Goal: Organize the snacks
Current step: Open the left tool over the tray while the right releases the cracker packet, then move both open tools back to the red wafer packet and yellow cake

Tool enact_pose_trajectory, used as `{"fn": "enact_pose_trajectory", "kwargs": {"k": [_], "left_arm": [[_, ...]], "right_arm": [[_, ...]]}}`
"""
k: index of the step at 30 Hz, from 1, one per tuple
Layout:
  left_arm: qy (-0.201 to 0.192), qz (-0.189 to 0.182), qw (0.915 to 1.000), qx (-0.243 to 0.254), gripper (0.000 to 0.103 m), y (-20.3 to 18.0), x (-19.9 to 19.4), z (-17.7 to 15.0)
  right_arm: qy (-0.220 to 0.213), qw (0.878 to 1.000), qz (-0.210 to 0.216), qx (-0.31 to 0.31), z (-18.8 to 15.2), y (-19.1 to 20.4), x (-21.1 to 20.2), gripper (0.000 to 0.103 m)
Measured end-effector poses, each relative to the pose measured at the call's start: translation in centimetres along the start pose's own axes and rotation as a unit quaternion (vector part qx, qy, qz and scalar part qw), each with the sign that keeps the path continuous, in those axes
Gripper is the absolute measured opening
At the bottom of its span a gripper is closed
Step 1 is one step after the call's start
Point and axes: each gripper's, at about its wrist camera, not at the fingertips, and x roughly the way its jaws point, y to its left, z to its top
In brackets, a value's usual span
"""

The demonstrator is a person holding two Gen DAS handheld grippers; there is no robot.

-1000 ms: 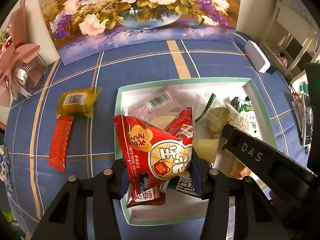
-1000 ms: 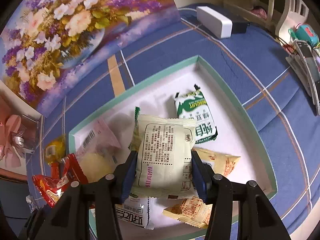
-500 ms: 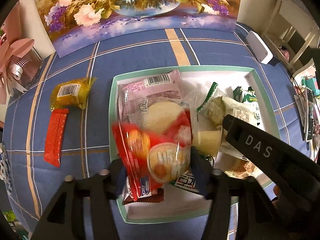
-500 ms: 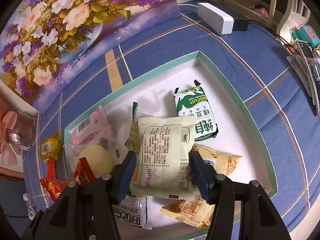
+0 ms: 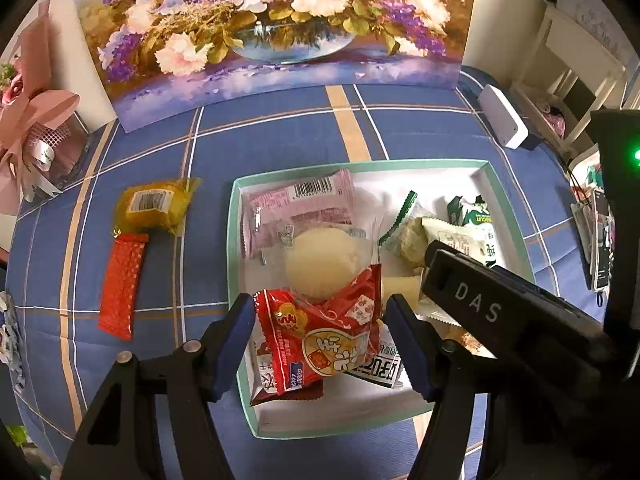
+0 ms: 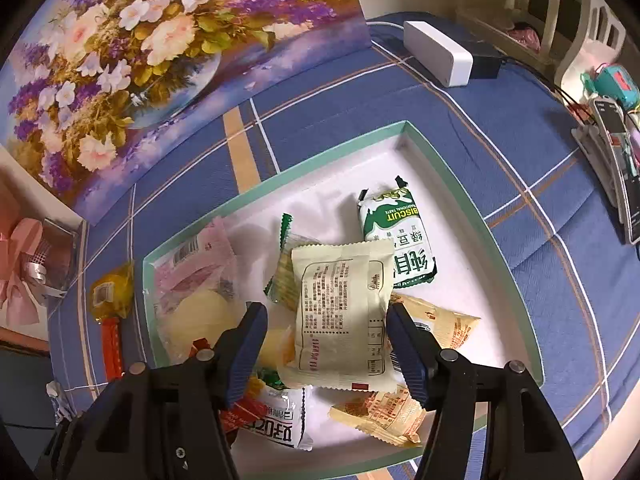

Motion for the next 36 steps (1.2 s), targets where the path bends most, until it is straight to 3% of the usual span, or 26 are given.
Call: {"fn": "enact_pose_trajectory", "kwargs": {"k": [7, 12, 21, 26, 31, 34, 36], "left_arm": [[-0.006, -0.005, 0.9999, -0.009, 0.069, 0.6, -0.7, 0.3], [-0.006, -0.004, 0.9995, -0.030, 0.069, 2.1, -0.7, 0.5], [-0.006, 0.018, 0.9939, -0.109, 0.078, 6.6, -0.3, 0.7], [-0.011, 0.037, 0.9834, -0.178, 0.079, 10.8, -0.4, 0.3], [-0.019, 0.059, 0.9694, -0.238, 0.084, 15.2, -0.8, -0.5], [-0.019, 0.072, 0.9593, -0.272, 0.085, 17.9, -0.7, -1.0], [-0.014, 0.075, 0.9519, -0.297, 0.085, 19.8, -0.6, -1.5]], "right_arm": [[-0.007, 1.000, 0.005, -0.003, 0.1, 0.4, -0.6, 0.067], [-0.010, 1.000, 0.008, -0.005, 0.1, 0.7, -0.8, 0.076], [-0.012, 1.000, 0.011, -0.014, 0.0, 1.5, -0.9, 0.080], [-0.016, 0.999, 0.015, -0.028, -0.1, 2.5, -1.0, 0.089], [-0.025, 0.998, 0.025, -0.050, -0.4, 4.2, -1.6, 0.090], [-0.029, 0.997, 0.039, -0.063, -0.6, 5.3, -2.0, 0.103], [-0.031, 0.996, 0.049, -0.073, -0.8, 6.1, -2.3, 0.103]]}}
